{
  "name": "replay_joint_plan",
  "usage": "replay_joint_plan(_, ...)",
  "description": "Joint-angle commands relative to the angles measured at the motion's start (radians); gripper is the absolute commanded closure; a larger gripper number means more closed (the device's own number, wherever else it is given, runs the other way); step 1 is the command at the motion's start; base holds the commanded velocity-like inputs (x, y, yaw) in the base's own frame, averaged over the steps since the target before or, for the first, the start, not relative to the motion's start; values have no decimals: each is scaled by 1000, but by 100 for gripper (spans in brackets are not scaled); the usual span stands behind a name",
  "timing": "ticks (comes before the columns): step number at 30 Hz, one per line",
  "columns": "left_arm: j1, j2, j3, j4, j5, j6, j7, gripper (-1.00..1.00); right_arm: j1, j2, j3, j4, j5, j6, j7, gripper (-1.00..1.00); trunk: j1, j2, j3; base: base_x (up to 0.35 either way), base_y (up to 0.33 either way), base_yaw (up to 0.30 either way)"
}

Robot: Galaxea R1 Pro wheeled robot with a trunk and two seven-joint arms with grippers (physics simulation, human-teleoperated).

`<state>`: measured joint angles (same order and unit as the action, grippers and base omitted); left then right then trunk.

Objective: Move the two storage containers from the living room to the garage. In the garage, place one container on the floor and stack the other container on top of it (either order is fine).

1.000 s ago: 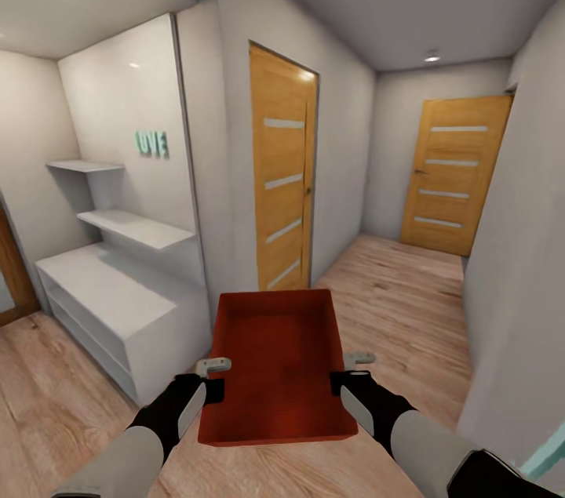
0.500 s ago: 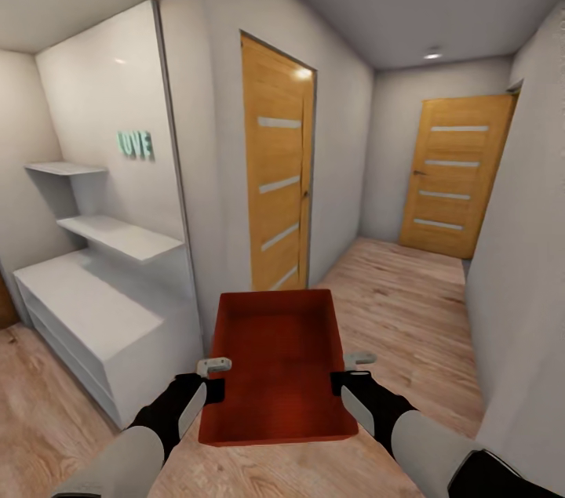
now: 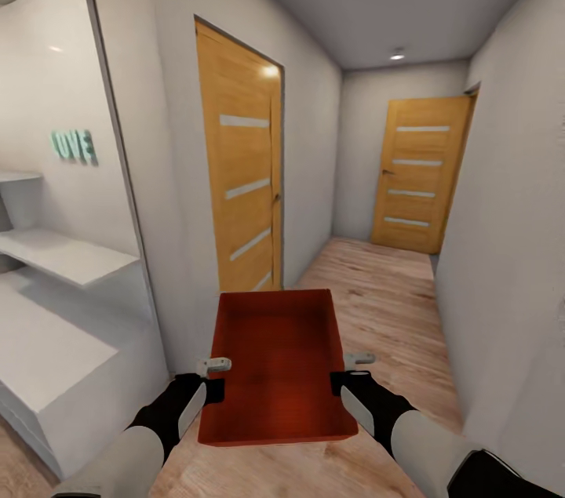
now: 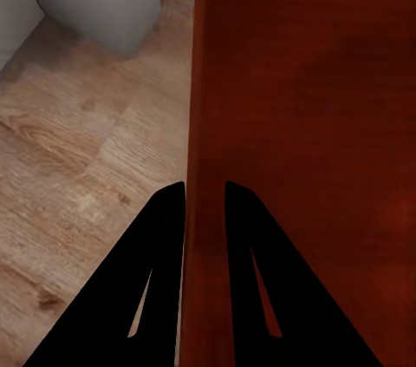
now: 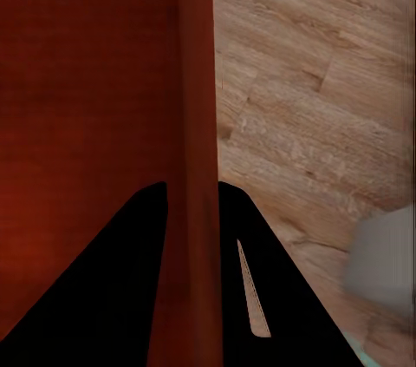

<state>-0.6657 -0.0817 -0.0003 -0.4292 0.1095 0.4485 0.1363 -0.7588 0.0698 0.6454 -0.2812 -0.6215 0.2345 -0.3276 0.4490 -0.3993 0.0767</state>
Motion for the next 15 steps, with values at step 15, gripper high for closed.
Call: replay_joint_plan(15,2,31,-6,0,-21,9,20,100,-2,-1,-24,-4,9,5,-7,100,1,-1,0,323,0,-243)
